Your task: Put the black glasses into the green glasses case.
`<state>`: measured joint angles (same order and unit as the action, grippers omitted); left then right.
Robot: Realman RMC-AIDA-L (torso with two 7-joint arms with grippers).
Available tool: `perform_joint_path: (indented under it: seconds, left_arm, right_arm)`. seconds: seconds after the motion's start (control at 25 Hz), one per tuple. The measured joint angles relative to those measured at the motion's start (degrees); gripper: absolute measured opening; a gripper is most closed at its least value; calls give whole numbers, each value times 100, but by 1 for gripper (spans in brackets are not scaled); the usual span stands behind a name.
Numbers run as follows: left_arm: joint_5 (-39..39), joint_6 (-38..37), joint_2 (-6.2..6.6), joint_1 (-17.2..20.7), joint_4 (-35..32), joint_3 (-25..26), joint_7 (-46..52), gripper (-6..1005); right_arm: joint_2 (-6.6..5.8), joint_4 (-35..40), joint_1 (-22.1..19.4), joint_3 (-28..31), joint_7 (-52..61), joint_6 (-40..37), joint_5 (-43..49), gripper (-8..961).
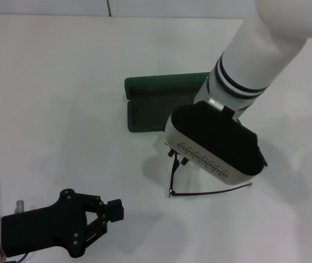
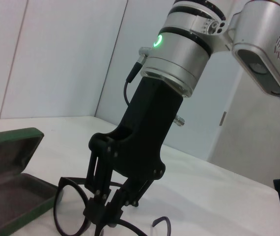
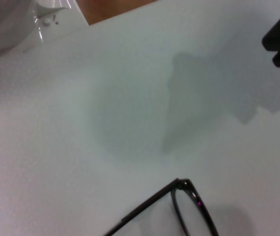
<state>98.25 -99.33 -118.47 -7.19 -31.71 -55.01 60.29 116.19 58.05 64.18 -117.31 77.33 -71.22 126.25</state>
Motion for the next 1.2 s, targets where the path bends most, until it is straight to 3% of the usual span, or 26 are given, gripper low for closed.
perform_joint_path:
  seconds: [0.08,0.32,0.48,0.72,1.04,1.2]
  left_arm:
    - [-4,2,-1,11,-1,6,0,61]
    - [-8,2,-10,20,-2,18,0,58]
    - [-11,2,-10,9,-2,18,0,57]
    - [-24,-27,-6,-17,-2,18,0,54]
    - [-41,-235,17,-101,-16,155,-1,51]
    - [-46,-351,17,-167,-6,260,-44,49]
  right_arm:
    - [0,-4,0,-2,33,-4,18,235]
    - [0,62,-35,-51,308,-106,114,107]
    - [0,149,-56,-21,555,-297,116,84]
    - [0,481,-301,552,708,-916,102,49]
    - [-11,712,-626,1642,747,-1769,115,49]
    - [-23,759,-730,2463,834,-2354,115,49]
